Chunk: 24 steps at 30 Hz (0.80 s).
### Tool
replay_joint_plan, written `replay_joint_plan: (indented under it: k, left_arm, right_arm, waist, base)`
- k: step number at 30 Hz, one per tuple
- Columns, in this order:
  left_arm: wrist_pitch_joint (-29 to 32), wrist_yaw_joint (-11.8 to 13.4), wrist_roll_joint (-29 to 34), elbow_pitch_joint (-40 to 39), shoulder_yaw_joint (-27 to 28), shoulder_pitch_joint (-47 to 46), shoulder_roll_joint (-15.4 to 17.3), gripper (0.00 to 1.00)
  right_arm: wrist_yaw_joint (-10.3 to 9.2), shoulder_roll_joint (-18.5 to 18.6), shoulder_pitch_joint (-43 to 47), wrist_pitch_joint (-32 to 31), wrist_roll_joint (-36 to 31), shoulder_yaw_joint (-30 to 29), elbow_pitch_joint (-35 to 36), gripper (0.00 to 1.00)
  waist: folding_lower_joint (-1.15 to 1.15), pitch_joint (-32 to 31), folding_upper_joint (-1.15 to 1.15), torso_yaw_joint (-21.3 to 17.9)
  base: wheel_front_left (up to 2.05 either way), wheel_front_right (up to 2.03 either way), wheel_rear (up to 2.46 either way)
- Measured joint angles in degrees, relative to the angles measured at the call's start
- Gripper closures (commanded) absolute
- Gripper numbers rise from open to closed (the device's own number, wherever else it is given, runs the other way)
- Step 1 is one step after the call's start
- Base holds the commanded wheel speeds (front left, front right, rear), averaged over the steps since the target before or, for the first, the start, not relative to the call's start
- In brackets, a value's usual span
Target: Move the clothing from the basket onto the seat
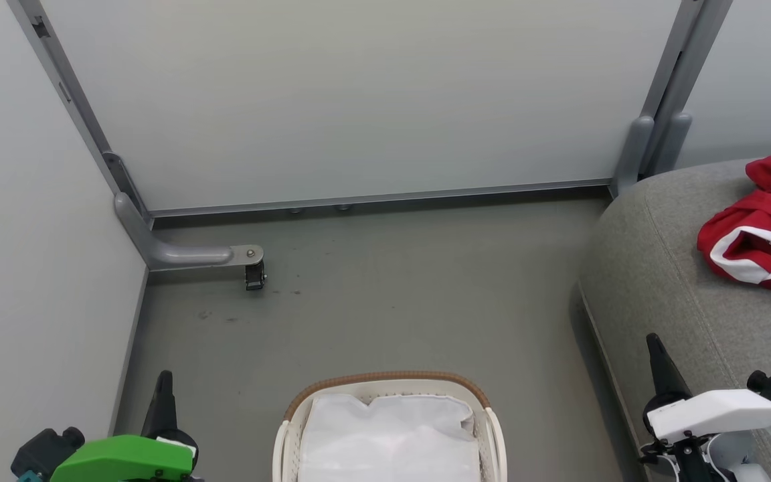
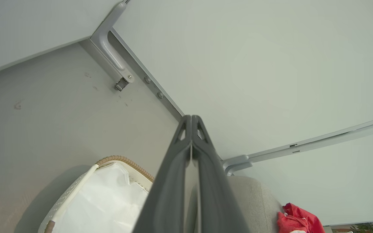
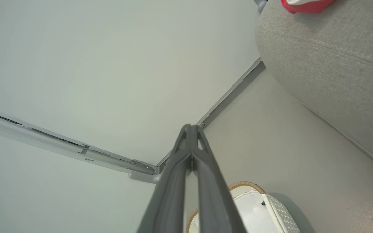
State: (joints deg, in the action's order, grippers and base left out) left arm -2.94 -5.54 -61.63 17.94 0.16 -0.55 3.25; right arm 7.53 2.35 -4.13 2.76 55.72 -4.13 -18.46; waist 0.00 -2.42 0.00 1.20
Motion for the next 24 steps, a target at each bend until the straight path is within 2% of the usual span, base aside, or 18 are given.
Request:
replay_joint_plan:
  k: [24]
  left_arm:
    - [3.8,-0.6,-12.1,-1.4,2.5,-2.0,-0.1,1.0]
  right_arm:
    - [-0.01,0.1,-0.6,-3.7,14.5,-0.9,1.7,1.0]
  waist:
    - [0.0,0.9,0.0,-0.4]
  base:
    - [0.0,0.0,0.0]
